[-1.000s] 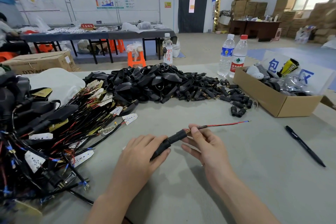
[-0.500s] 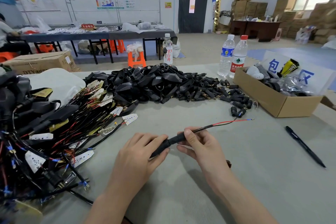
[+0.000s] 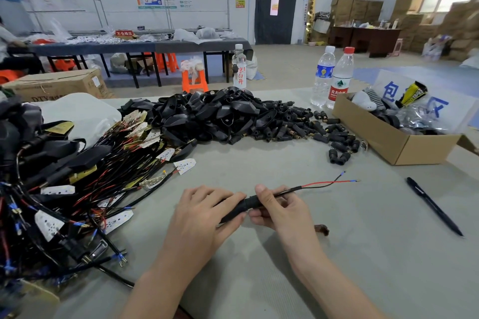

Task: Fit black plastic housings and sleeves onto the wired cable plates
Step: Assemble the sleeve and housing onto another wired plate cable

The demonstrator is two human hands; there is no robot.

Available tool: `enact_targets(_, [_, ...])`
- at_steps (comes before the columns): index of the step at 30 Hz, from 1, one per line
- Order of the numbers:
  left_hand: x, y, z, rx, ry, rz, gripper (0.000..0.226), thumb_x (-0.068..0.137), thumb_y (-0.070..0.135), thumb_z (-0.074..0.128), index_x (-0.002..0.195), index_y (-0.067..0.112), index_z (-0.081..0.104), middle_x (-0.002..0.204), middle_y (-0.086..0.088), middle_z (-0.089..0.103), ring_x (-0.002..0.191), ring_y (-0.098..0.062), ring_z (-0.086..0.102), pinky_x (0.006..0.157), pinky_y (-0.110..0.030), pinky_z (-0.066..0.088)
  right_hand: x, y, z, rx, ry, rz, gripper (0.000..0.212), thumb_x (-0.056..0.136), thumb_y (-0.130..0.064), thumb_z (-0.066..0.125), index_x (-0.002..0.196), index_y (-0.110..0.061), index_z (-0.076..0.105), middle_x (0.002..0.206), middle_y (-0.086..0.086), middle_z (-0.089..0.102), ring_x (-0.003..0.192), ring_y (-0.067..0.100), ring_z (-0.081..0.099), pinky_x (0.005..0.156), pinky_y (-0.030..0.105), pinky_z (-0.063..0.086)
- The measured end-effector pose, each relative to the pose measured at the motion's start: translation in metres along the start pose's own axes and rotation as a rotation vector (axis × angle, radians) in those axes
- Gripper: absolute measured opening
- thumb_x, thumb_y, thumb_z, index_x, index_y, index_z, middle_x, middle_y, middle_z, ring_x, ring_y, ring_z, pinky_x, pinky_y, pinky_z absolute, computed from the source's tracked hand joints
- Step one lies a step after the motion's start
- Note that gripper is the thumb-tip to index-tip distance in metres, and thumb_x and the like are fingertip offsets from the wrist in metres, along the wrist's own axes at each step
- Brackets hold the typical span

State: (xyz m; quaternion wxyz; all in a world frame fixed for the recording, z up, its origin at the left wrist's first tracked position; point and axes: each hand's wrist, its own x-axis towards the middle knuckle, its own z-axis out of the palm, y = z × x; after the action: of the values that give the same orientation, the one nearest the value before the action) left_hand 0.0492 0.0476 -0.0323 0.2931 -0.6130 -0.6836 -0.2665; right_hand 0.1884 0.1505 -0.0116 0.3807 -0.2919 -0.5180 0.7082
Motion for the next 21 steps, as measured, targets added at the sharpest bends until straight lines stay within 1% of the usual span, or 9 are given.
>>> enact_targets(2, [0.0001,-0.0005,0.0008,0.029,0.028,0.009,0.027,0.091,0.044,0.058,0.107,0.028,0.073,0.097,0.016,0.069,0.082,-0.017,0.061,0.082,-0.034,0.042,-0.0007,0.0001,0.001,-0.019,-0.009,-0.013,0.036,0.081,-0.034,0.071,0.087,0.001,0.066,0.078,0.019,0.074,0.065,0.022,0.072,0.059,0.023,0.057])
enact_targets(3, [0.0003,-0.0012,0.0008,0.04,0.039,0.002,0.027,0.092,0.044,0.057,0.106,0.028,0.073,0.097,0.016,0.069,0.082,-0.017,0.061,0.083,-0.035,0.042,-0.0003,0.0002,0.0015,-0.024,-0.018,-0.02,0.036,0.084,-0.035,0.067,0.088,0.001,0.067,0.08,0.017,0.075,0.068,0.022,0.073,0.06,0.023,0.057])
enact_targets(6, [0.0015,-0.0018,-0.0004,0.042,0.035,-0.034,0.029,0.093,0.043,0.055,0.106,0.025,0.073,0.095,0.014,0.07,0.082,-0.017,0.062,0.085,-0.036,0.043,0.0011,0.0,0.0004,-0.026,0.01,-0.053,0.031,0.093,-0.034,0.058,0.088,-0.007,0.073,0.083,0.004,0.076,0.076,0.017,0.072,0.064,0.021,0.057])
enact_targets(8, [0.0025,-0.0002,-0.0014,0.036,0.002,-0.041,0.03,0.093,0.043,0.054,0.108,0.025,0.073,0.095,0.014,0.07,0.082,-0.017,0.063,0.084,-0.037,0.045,0.0023,-0.0005,-0.0008,-0.026,0.051,-0.073,0.027,0.094,-0.031,0.06,0.085,-0.013,0.076,0.076,-0.003,0.073,0.074,0.016,0.071,0.064,0.018,0.056])
enact_targets(10, [0.0028,0.0008,-0.0021,0.022,-0.031,-0.051,0.03,0.093,0.043,0.054,0.109,0.026,0.073,0.095,0.015,0.069,0.082,-0.017,0.063,0.083,-0.037,0.047,0.0031,-0.0009,-0.0023,-0.01,0.078,-0.085,0.024,0.095,-0.028,0.061,0.085,-0.012,0.076,0.072,-0.001,0.072,0.072,0.014,0.07,0.066,0.019,0.056])
enact_targets(14, [0.0033,0.0006,-0.0042,0.004,-0.038,-0.062,0.028,0.093,0.041,0.055,0.107,0.026,0.073,0.096,0.015,0.069,0.084,-0.017,0.063,0.084,-0.039,0.048,0.0024,0.0012,-0.0024,0.001,0.117,-0.076,0.023,0.096,-0.025,0.059,0.087,-0.007,0.072,0.075,0.007,0.075,0.072,0.016,0.072,0.064,0.021,0.057])
enact_targets(18, [0.0047,0.0029,-0.0039,0.0,-0.035,-0.038,0.028,0.093,0.04,0.053,0.107,0.025,0.072,0.098,0.016,0.07,0.093,-0.013,0.064,0.093,-0.038,0.042,0.0012,0.0022,0.0,0.014,0.113,-0.051,0.023,0.093,-0.024,0.064,0.087,-0.004,0.072,0.074,0.01,0.075,0.071,0.016,0.073,0.064,0.02,0.057])
enact_targets(21, [0.0063,0.0037,-0.0025,0.007,-0.033,-0.037,0.03,0.093,0.041,0.051,0.106,0.024,0.072,0.093,0.014,0.07,0.09,-0.012,0.063,0.096,-0.037,0.038,0.0013,0.0016,0.0009,0.015,0.091,-0.027,0.023,0.093,-0.024,0.064,0.087,-0.003,0.072,0.076,0.011,0.076,0.074,0.017,0.074,0.064,0.02,0.057])
